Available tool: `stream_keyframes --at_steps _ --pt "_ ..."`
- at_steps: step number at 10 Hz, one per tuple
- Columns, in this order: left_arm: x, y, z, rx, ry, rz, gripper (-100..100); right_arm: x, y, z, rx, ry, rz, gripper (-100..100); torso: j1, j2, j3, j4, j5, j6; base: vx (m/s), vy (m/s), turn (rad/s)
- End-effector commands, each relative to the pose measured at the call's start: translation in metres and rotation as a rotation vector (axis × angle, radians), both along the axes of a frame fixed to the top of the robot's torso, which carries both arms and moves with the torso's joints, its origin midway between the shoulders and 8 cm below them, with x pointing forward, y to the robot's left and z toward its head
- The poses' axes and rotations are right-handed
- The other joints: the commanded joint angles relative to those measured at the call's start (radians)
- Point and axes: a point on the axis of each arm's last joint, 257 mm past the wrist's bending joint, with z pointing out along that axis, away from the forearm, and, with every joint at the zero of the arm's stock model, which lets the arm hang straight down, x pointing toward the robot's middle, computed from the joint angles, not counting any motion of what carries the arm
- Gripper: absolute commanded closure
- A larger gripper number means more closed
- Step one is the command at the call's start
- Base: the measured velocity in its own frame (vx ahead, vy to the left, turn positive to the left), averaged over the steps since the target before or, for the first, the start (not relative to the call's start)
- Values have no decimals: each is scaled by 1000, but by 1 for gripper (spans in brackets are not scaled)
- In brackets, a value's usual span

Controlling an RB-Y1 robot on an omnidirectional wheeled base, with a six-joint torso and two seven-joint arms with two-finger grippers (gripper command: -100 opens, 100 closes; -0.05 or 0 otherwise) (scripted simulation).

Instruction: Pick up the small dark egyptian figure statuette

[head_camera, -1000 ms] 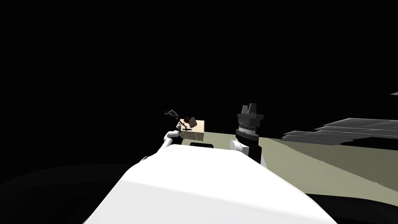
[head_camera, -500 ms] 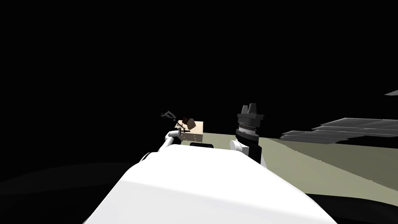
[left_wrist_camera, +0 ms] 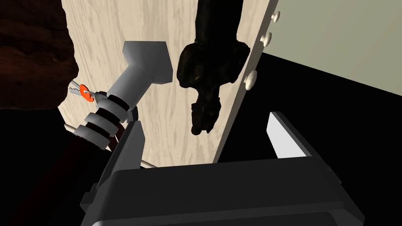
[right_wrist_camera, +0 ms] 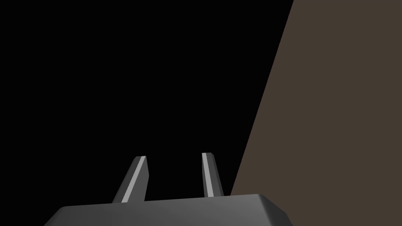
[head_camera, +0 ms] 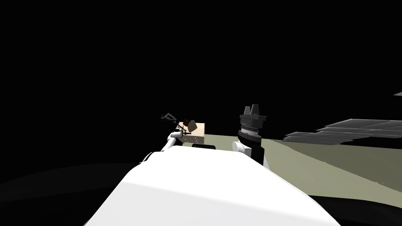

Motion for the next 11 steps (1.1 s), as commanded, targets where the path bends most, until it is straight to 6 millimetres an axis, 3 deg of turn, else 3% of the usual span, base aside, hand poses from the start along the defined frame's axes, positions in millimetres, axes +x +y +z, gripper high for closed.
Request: stream_keyframes --at_steps 1,9,10,11 --pt "-1 0 -4 0 -1 9 -100 0 0 0 0 0 0 0 0 0 0 0 0 0 -1 13 -40" --pt "-5 0 -19 0 -3 37 -100 0 0 0 0 0 0 0 1 0 0 0 1 1 -7 17 -45" --pt "-5 0 -19 0 -4 38 100 0 0 0 0 0 0 0 1 0 0 0 1 1 0 0 0" --pt "-5 0 -19 0 -4 38 100 0 0 0 0 0 0 0 1 0 0 0 0 1 0 0 0"
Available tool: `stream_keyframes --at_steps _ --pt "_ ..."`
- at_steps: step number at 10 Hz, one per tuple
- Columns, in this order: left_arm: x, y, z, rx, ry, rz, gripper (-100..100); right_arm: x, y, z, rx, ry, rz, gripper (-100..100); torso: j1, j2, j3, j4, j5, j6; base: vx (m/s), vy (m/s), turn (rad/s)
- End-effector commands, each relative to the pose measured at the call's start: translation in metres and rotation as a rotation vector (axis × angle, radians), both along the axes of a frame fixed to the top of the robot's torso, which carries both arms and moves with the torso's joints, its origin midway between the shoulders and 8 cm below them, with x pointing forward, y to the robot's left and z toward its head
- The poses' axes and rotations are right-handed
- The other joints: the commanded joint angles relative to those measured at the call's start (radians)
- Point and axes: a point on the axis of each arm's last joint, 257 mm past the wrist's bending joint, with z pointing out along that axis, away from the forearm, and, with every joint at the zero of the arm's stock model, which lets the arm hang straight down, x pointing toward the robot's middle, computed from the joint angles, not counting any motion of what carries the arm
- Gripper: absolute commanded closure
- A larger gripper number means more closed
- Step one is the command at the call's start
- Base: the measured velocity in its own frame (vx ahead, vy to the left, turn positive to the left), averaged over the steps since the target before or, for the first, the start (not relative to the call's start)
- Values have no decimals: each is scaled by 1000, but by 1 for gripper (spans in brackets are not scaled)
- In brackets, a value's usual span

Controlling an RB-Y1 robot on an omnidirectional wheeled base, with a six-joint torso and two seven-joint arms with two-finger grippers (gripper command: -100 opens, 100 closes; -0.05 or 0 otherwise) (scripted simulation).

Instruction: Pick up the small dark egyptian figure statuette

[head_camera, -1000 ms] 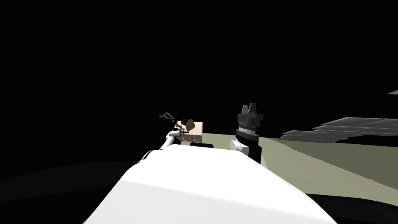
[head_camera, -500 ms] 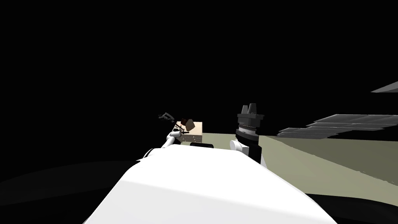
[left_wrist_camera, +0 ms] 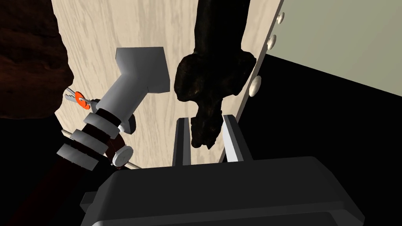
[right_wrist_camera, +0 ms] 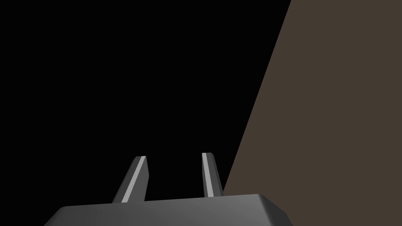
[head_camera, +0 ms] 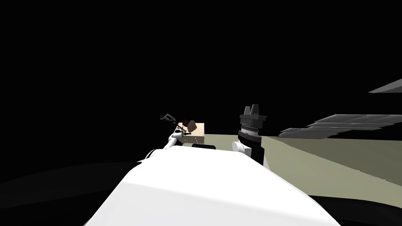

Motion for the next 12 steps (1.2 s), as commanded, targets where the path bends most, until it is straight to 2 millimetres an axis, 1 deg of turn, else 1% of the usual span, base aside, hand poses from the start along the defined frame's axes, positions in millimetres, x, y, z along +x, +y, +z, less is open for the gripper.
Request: stream_keyframes --at_steps 1,3,4,5,10,11,12 --pt "0 0 0 0 0 0 100 0 0 0 0 0 0 0 0 0 0 0 0 0 0 0 0" --pt "0 0 0 0 0 0 100 0 0 0 0 0 0 0 0 0 0 0 0 0 0 0 0" --pt "0 0 0 0 0 0 0 0 0 0 0 0 0 0 0 0 0 0 0 0 0 0 0" --pt "0 0 3 -2 5 -8 100 0 0 0 0 0 0 0 0 0 0 0 0 0 19 -7 86" --pt "3 -1 16 -2 8 -32 100 0 0 0 0 0 0 0 -2 0 0 0 0 0 8 -22 56" --pt "3 -1 15 -2 6 -28 100 0 0 0 0 0 0 0 -2 0 0 0 -1 0 0 -10 8" --pt "3 -1 15 -2 7 -29 0 0 0 0 0 0 0 0 -1 0 0 0 0 0 0 0 0"
